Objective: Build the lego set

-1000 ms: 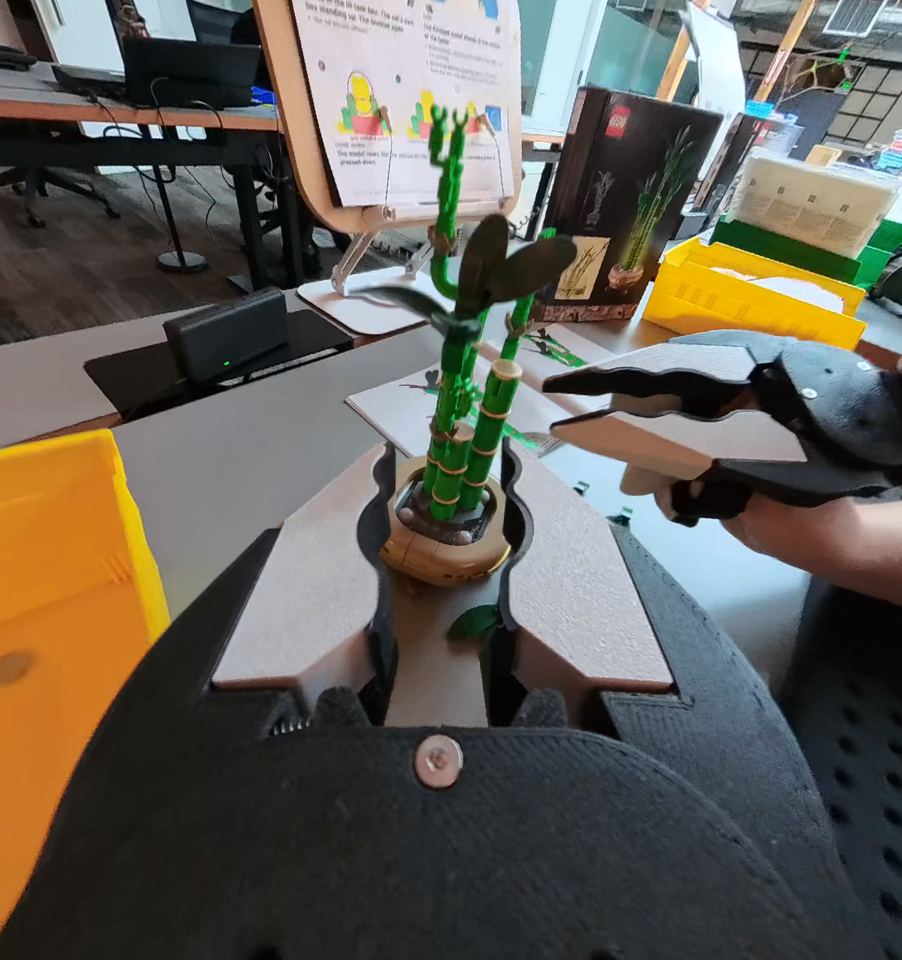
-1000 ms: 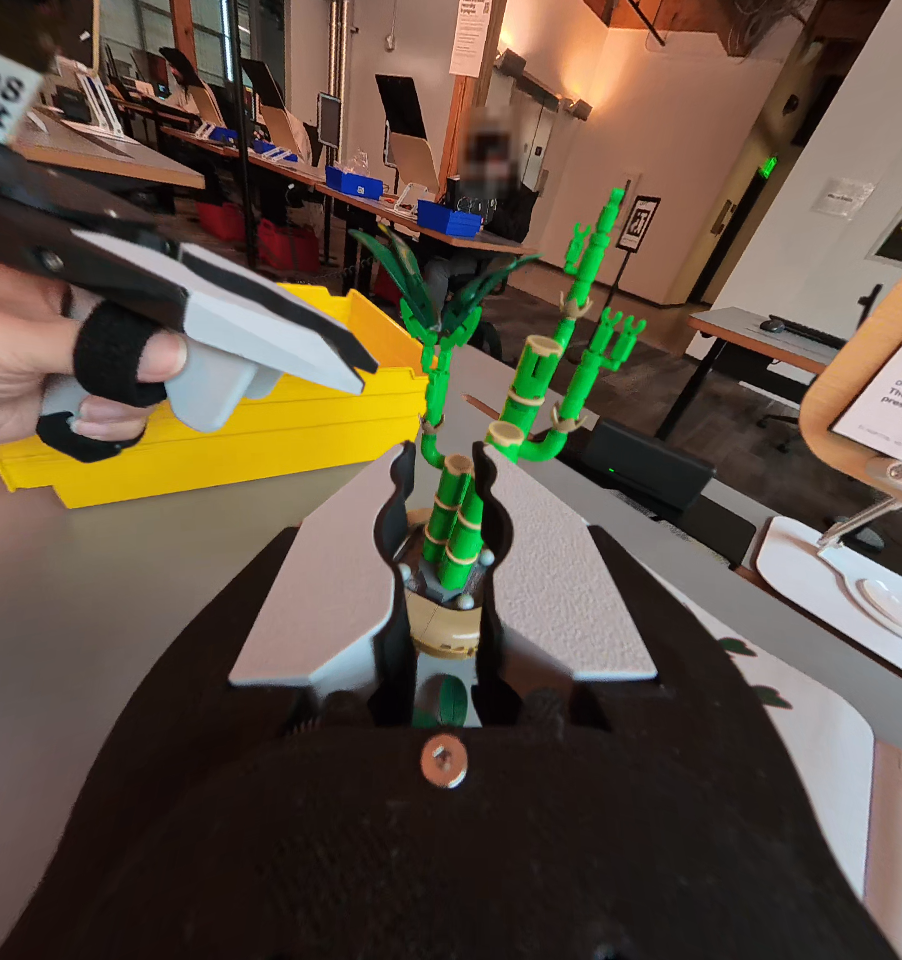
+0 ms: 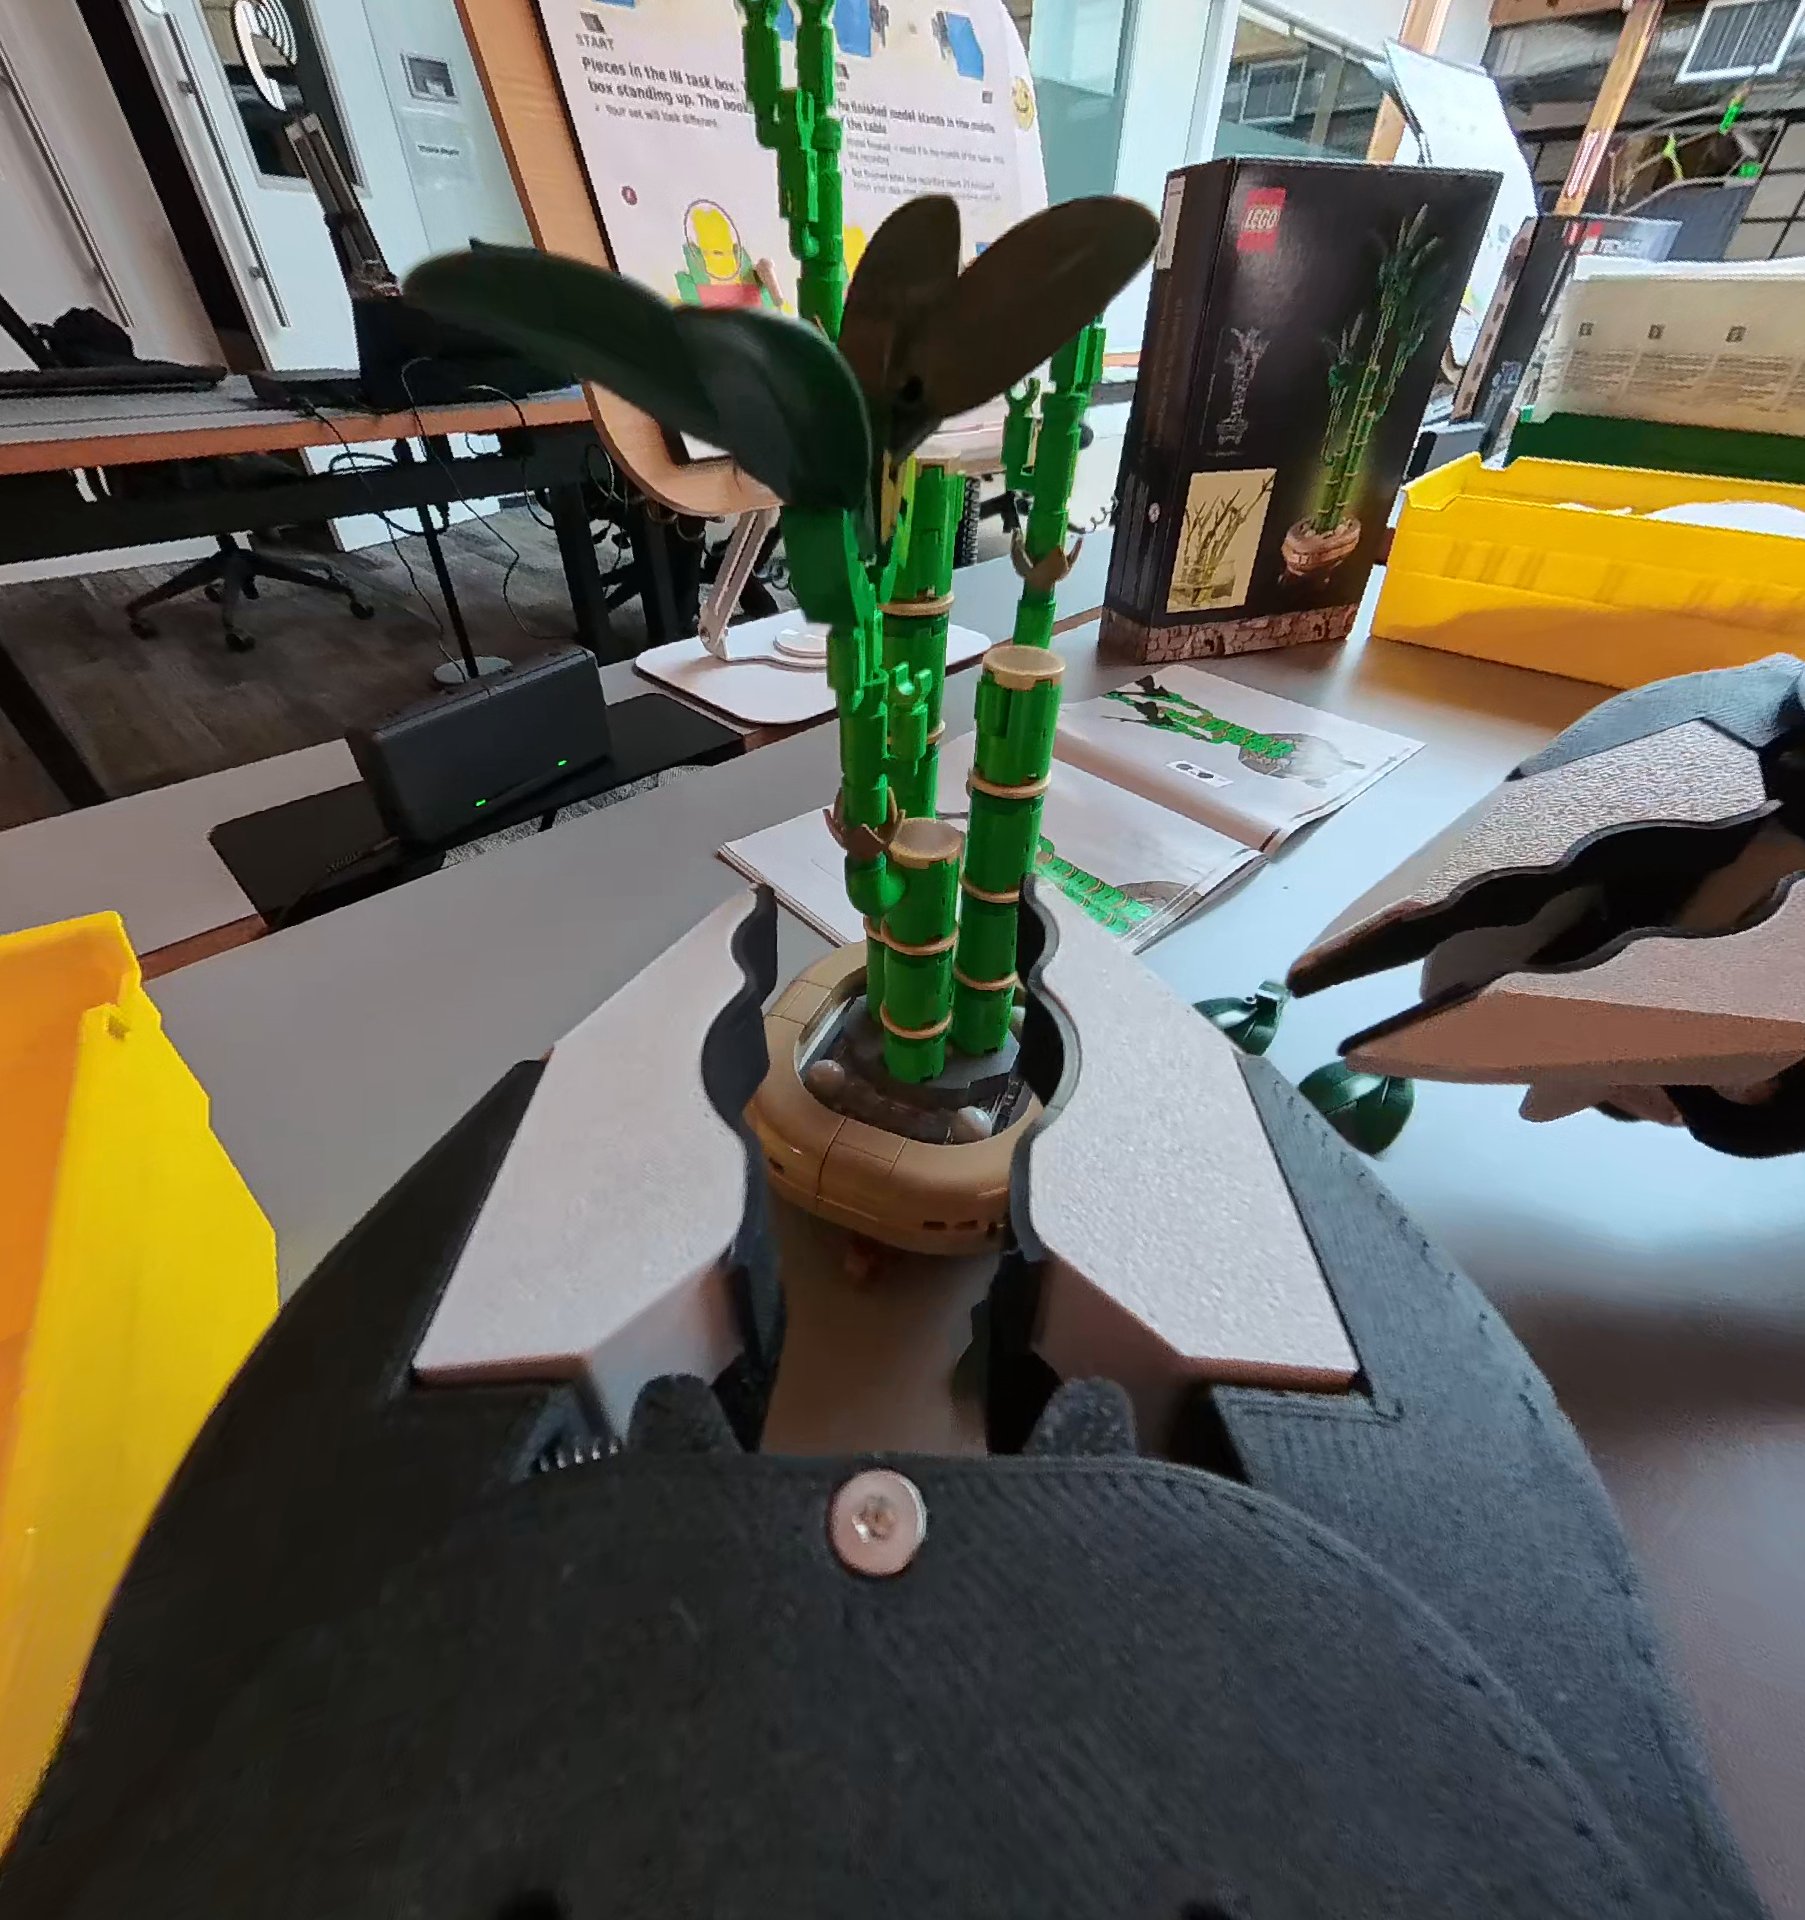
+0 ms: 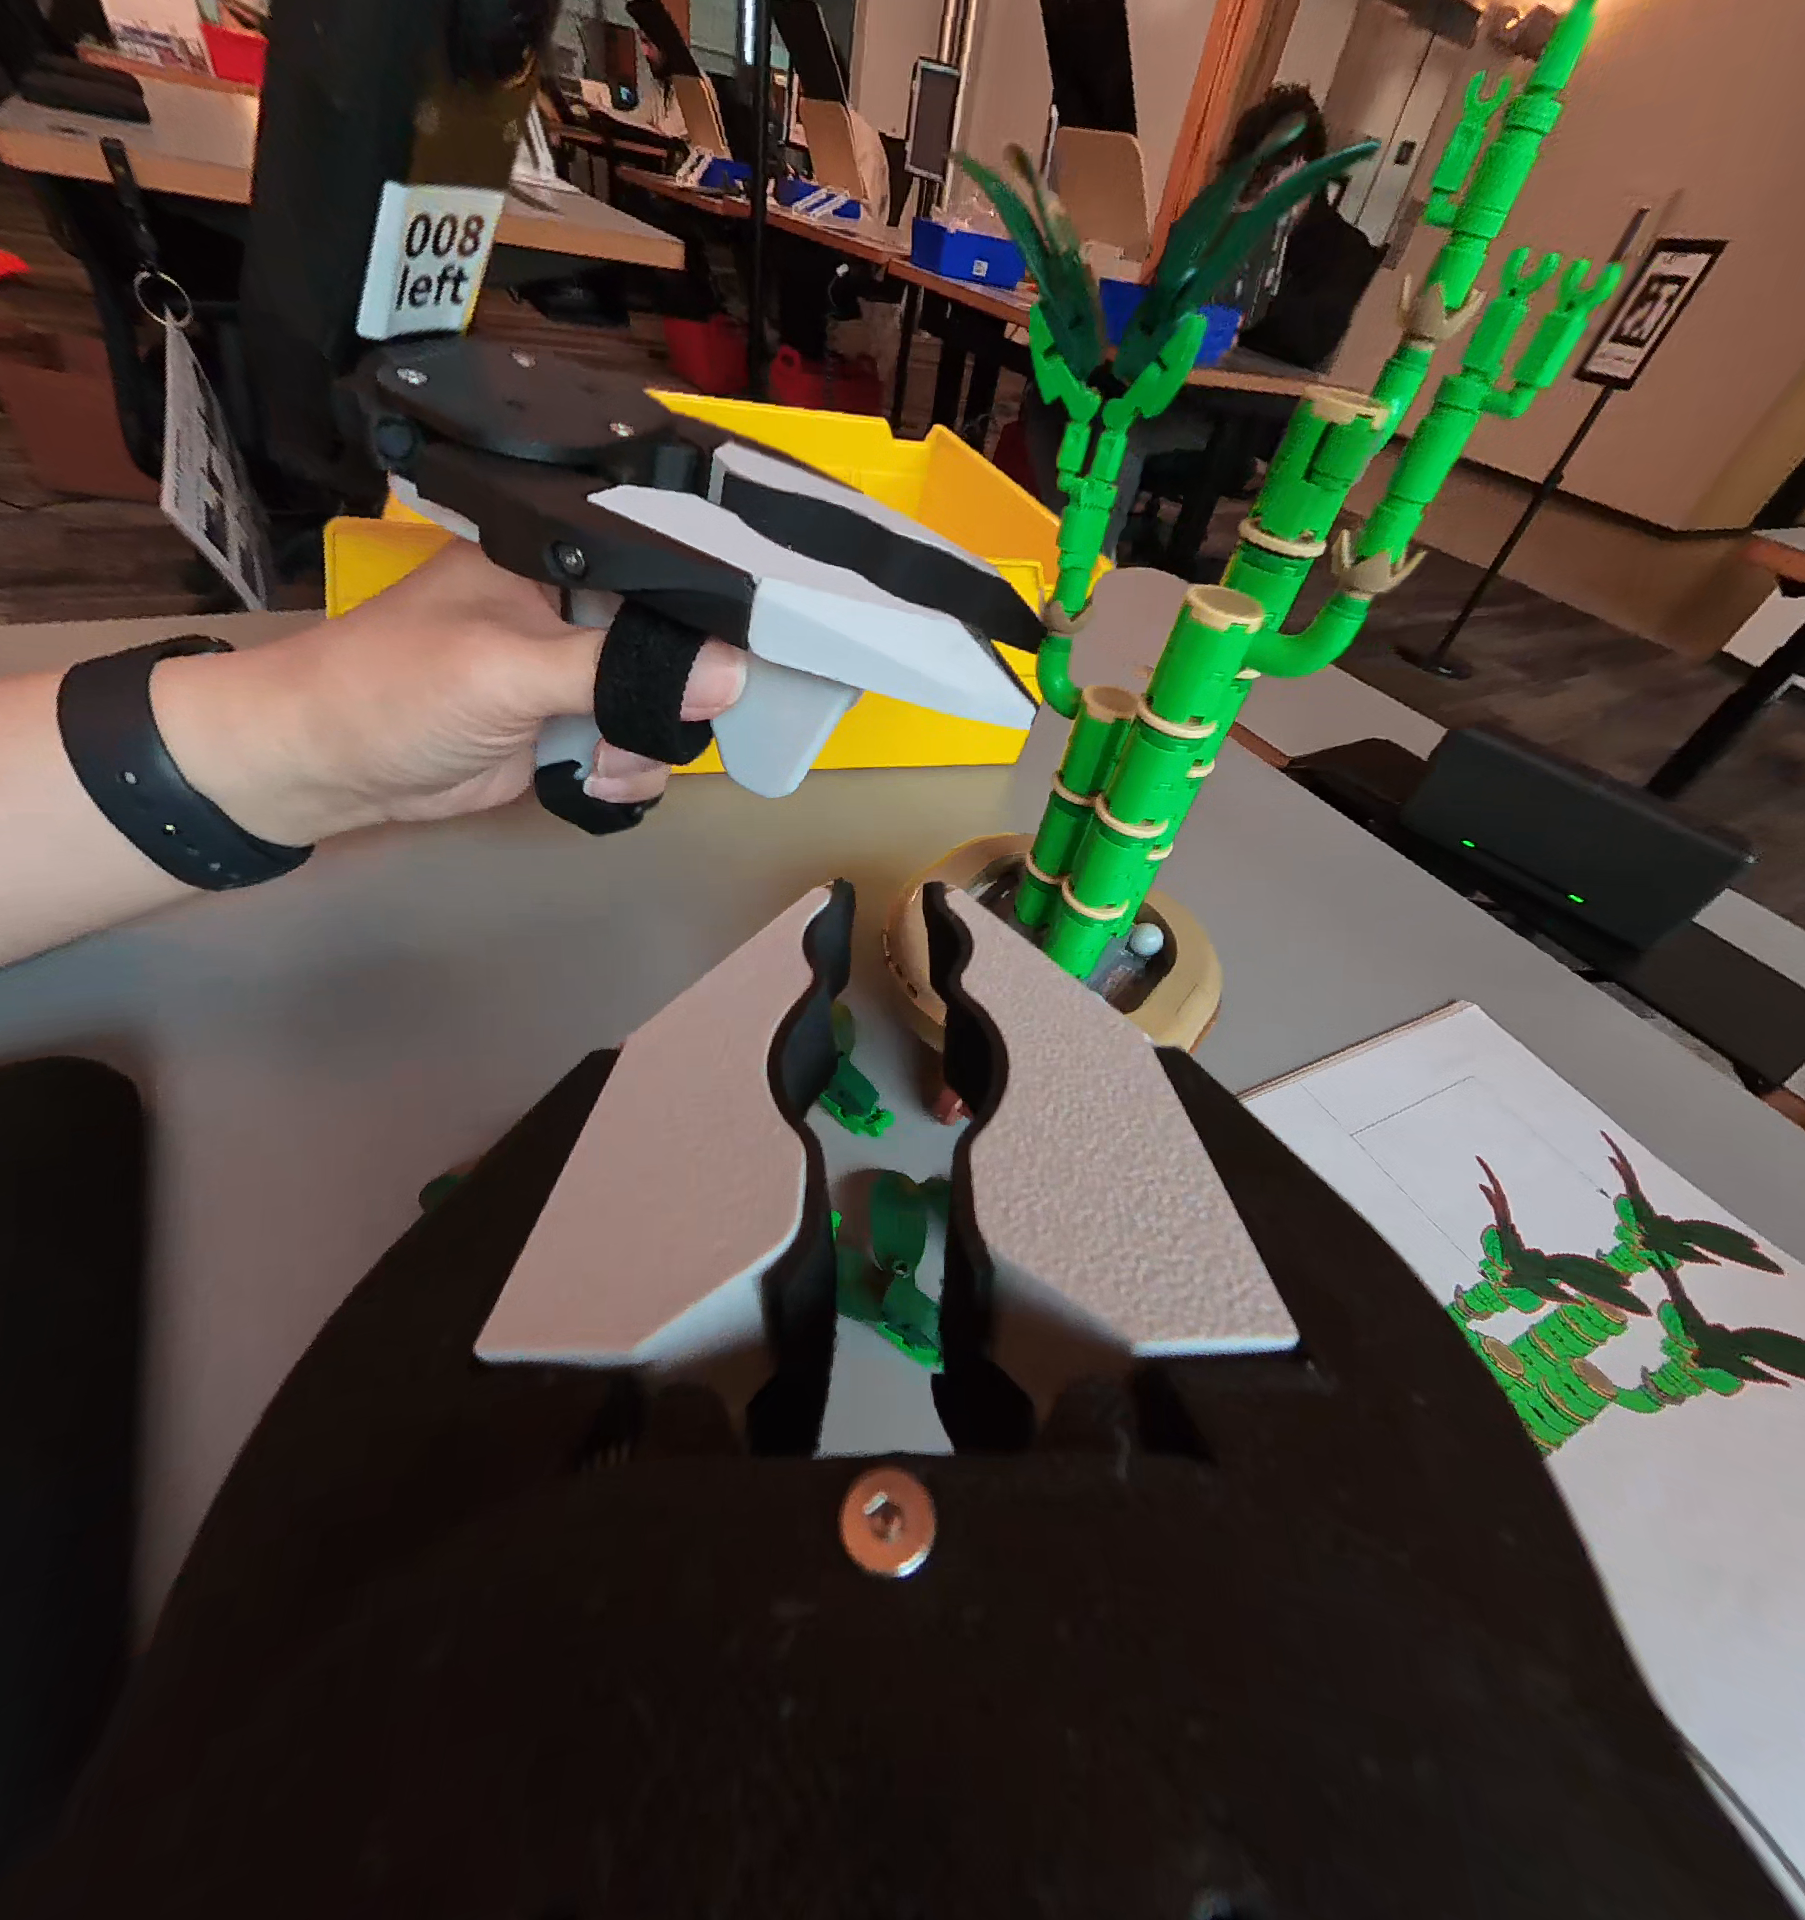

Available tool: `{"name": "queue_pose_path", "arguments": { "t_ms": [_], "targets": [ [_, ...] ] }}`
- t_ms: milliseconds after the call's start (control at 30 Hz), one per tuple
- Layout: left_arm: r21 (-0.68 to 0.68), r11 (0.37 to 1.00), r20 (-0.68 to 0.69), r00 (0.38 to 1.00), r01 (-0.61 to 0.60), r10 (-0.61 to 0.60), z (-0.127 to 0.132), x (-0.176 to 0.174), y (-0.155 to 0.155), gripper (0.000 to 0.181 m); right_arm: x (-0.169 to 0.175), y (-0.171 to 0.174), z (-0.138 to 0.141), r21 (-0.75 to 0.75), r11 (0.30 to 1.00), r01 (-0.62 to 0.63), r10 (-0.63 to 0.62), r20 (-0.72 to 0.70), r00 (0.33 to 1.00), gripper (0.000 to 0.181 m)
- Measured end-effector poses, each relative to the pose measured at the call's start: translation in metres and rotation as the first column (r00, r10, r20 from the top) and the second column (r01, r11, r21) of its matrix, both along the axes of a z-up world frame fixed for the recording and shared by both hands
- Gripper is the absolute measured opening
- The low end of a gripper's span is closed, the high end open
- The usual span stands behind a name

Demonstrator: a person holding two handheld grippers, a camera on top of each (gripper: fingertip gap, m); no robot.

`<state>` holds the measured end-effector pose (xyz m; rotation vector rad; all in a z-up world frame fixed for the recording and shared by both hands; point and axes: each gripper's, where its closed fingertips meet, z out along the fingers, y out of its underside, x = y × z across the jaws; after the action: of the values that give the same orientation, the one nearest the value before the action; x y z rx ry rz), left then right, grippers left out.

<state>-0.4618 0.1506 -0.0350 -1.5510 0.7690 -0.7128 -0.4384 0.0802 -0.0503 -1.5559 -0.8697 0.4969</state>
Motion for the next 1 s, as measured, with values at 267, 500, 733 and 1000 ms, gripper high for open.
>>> {"name": "queue_pose_path", "arguments": {
  "t_ms": [267,500,733,1000],
  "targets": [
    [-0.022,1.0,0.033,0.999,0.009,-0.009,0.001,0.003,-0.002,0.045,0.002,0.008,0.004,0.053,0.999,0.008,-0.01,0.024,1.0,0.011],
    [0.009,1.0,0.079,0.997,-0.01,0.009,0.015,-0.005,-0.002,0.045,0.001,0.0,-0.01,0.022,0.99,-0.136,0.131,0.169,0.977,0.013],
    [0.013,0.999,0.135,0.99,-0.042,0.04,0.022,-0.017,0.003,0.045,-0.012,-0.064,-0.058,-0.286,0.856,-0.432,0.498,0.23,0.836,0.022],
    [0.011,0.999,0.141,0.989,-0.038,0.036,0.023,-0.017,0.003,0.045,-0.014,-0.079,-0.099,-0.451,0.782,-0.43,0.579,0.271,0.769,0.025]
  ]
}}
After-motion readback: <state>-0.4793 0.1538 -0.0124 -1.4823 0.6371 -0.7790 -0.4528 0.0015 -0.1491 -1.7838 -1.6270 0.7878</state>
